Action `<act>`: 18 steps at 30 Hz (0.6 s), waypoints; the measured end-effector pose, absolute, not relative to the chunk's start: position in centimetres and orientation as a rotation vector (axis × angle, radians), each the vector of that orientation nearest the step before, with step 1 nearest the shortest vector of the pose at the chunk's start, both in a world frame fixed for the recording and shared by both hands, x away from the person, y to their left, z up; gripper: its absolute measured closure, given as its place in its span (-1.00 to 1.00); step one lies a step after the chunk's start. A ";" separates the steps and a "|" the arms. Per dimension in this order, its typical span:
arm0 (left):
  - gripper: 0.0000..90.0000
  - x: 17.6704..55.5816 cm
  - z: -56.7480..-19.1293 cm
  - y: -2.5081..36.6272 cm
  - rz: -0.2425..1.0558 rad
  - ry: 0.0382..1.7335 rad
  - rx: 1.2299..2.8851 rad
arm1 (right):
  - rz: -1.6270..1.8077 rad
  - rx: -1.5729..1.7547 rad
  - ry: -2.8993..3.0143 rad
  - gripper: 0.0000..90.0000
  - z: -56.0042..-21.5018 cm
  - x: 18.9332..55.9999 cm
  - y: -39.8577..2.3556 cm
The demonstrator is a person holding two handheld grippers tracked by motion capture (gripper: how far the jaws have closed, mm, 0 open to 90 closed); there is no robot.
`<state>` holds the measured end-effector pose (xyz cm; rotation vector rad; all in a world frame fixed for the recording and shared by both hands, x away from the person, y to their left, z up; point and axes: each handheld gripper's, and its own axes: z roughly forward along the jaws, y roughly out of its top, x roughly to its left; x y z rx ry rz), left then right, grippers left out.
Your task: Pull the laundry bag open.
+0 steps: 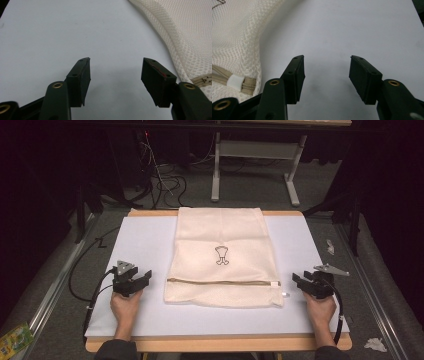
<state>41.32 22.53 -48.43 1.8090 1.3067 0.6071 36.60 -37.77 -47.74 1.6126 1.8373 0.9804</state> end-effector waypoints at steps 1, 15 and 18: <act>-0.10 41.3 -48.4 22.5 0.611 1.303 1.810 | 0.970 1.599 1.834 0.03 -47.7 36.5 -37.6; -0.12 41.0 -48.4 22.4 0.608 1.287 1.818 | 0.954 1.586 1.819 -0.02 -47.7 36.3 -37.4; -0.12 41.0 -48.4 22.4 0.607 1.288 1.819 | 0.957 1.590 1.821 -0.02 -47.7 36.4 -37.4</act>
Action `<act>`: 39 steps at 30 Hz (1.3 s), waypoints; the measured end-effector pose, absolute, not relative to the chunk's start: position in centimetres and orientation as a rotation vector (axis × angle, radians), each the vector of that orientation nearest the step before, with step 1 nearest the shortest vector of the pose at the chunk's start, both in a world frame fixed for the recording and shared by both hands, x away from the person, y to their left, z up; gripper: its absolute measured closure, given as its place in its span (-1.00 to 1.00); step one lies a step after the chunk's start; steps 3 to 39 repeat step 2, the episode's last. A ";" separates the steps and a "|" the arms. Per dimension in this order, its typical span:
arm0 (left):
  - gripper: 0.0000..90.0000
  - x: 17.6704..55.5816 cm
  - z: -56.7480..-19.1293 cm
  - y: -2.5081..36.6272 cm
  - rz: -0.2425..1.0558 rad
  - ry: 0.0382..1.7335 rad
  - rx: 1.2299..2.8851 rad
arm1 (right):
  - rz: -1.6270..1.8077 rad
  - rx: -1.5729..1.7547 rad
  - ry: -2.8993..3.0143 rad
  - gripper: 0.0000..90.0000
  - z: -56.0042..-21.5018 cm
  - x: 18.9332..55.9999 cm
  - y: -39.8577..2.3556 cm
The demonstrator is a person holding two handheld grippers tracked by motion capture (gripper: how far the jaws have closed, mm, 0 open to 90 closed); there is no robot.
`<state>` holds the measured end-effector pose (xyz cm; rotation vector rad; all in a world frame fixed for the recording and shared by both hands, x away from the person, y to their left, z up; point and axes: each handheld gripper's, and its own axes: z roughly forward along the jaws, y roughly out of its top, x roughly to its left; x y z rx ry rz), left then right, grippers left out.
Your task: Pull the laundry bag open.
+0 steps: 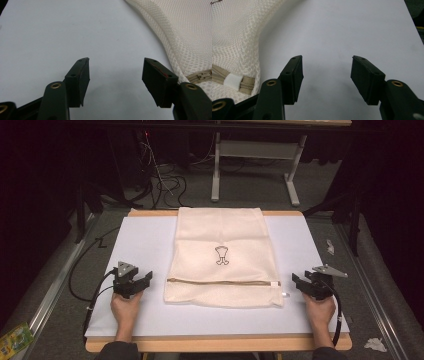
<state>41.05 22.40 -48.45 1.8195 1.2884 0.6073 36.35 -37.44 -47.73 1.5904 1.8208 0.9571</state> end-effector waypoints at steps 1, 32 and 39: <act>-0.12 41.1 -48.5 22.4 0.606 1.290 1.820 | 0.957 1.591 1.822 -0.02 -47.7 36.4 -37.4; -0.12 41.1 -48.5 22.4 0.605 1.291 1.820 | 0.956 1.593 1.823 -0.03 -47.7 36.4 -37.4; -0.12 41.1 -48.5 22.4 0.605 1.291 1.820 | 0.956 1.593 1.823 -0.03 -47.7 36.4 -37.4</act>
